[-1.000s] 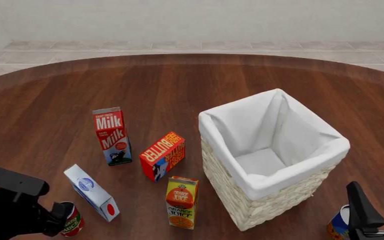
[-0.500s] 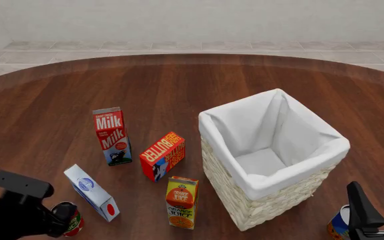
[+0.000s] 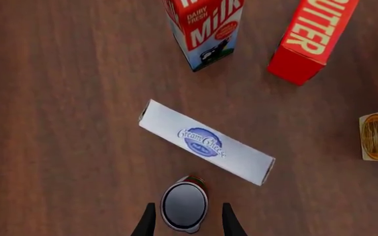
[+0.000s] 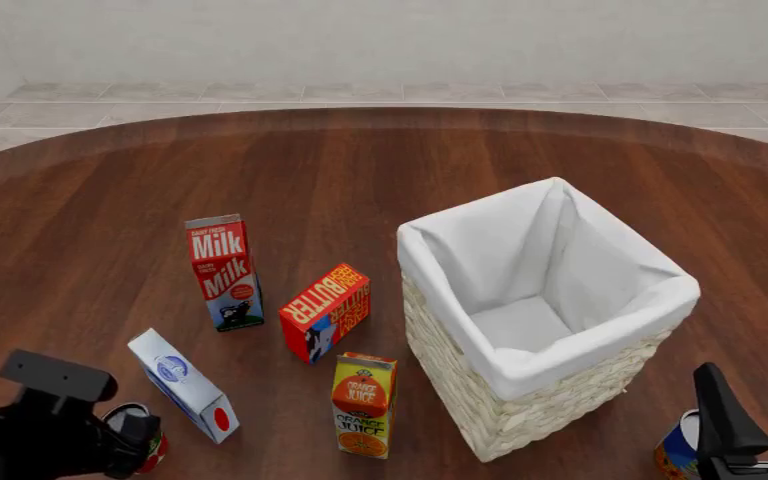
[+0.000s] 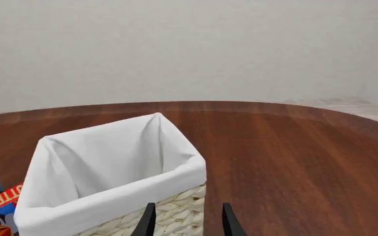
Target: Pick up the alphabet soup and the tomato sauce, and put them in the basket.
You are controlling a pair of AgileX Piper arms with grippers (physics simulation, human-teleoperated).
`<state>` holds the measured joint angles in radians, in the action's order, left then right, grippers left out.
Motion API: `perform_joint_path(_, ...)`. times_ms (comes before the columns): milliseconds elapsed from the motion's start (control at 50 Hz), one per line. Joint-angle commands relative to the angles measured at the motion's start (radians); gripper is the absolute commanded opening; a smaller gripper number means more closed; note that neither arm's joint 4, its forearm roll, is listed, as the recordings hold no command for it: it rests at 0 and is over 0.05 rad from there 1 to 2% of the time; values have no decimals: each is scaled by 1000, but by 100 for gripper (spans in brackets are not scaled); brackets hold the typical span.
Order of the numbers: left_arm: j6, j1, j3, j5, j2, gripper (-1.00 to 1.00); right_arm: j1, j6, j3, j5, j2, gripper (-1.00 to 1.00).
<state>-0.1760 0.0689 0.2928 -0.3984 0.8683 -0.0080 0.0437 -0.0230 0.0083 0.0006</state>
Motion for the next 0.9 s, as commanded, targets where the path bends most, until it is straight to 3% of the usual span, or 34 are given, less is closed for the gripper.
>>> perform_joint_path(20, 3, -2, -25, 46, 29, 100, -1, 1, 0, 0, 0, 100)
perform_joint_path(900, -9, -31, -82, 190, 140, 100, -4, 1, 1, -1, 0, 100)
